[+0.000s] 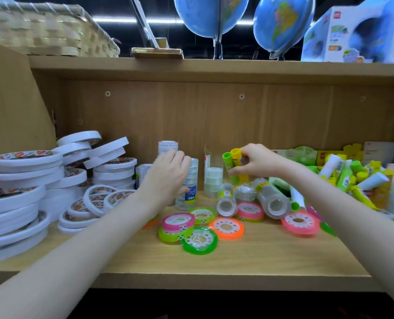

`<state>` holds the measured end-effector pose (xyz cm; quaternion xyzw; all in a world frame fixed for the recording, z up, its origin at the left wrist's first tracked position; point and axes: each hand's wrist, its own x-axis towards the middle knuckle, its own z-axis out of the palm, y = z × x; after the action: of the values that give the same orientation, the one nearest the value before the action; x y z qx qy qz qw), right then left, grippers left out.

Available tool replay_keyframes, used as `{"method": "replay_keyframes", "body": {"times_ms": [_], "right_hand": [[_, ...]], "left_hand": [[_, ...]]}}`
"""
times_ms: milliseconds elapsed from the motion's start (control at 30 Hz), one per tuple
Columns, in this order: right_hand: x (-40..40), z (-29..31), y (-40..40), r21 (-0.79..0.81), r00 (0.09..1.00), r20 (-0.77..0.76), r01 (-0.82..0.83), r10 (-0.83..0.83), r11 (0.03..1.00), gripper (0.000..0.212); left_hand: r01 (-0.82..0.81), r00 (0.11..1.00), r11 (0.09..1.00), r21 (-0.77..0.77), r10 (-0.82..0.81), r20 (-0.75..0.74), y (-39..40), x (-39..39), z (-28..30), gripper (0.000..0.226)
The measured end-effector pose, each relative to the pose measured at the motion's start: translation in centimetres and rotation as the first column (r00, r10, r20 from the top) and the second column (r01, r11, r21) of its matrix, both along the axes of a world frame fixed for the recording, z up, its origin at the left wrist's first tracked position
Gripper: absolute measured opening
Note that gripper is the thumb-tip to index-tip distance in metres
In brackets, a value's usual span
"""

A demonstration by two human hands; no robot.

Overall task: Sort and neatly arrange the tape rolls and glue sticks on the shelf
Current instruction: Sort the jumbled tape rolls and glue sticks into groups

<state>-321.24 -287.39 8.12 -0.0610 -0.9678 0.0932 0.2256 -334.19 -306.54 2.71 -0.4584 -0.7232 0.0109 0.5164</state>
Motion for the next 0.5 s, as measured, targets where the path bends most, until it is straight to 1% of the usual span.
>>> {"method": "replay_keyframes", "body": {"times_ms": [33, 67, 100, 133, 200, 233, 267, 333, 400, 500], "right_hand": [[0.5, 0.1, 0.3, -0.005, 1.000, -0.005, 0.011, -0.011, 1.000, 0.034], [0.9, 0.0, 0.6, -0.003, 1.000, -0.009, 0.020, -0.020, 1.000, 0.035], [1.3, 0.0, 0.9, 0.003, 1.000, -0.013, 0.029, -0.029, 1.000, 0.036], [1.5, -0.2, 1.2, 0.000, 0.999, -0.013, 0.030, -0.030, 1.000, 0.036], [1.8, -0.3, 1.7, -0.014, 0.999, -0.011, 0.040, -0.040, 0.999, 0.035], [1.8, -0.3, 1.8, -0.020, 0.999, -0.014, 0.047, -0.047, 0.999, 0.034], [1.7, -0.3, 2.1, -0.029, 0.999, -0.018, 0.050, -0.051, 0.998, 0.033], [1.5, -0.2, 2.2, -0.035, 0.998, -0.025, 0.063, -0.064, 0.997, 0.032], [1.4, -0.2, 2.5, -0.030, 0.996, -0.041, 0.075, -0.076, 0.997, 0.033], [1.9, -0.1, 3.3, -0.027, 0.985, -0.090, 0.148, -0.150, 0.989, 0.035]], "left_hand": [[-0.064, 0.996, 0.998, 0.007, 0.064, -0.055, 0.5, -0.3, 0.1, 0.065], [-0.114, 0.990, 0.993, 0.029, 0.116, -0.074, 0.8, -0.6, 0.0, 0.066], [-0.143, 0.988, 0.988, 0.060, 0.146, -0.055, 1.1, -1.0, -0.3, 0.068], [-0.152, 0.988, 0.984, 0.095, 0.153, -0.004, 1.4, -1.3, -0.7, 0.070], [-0.140, 0.982, 0.980, 0.143, 0.120, 0.145, 1.8, -1.4, -1.3, 0.078], [-0.128, 0.976, 0.981, 0.145, 0.098, 0.193, 2.1, -1.3, -1.4, 0.082], [-0.117, 0.974, 0.984, 0.137, 0.086, 0.212, 2.5, -1.3, -1.4, 0.083], [-0.109, 0.976, 0.988, 0.110, 0.085, 0.199, 3.6, -1.3, -1.3, 0.080], [-0.066, 0.981, 0.994, 0.089, 0.048, 0.190, 4.8, -1.4, -1.3, 0.083], [-0.006, 0.977, 0.999, 0.050, -0.005, 0.212, 6.3, -1.8, -1.5, 0.087]]}}
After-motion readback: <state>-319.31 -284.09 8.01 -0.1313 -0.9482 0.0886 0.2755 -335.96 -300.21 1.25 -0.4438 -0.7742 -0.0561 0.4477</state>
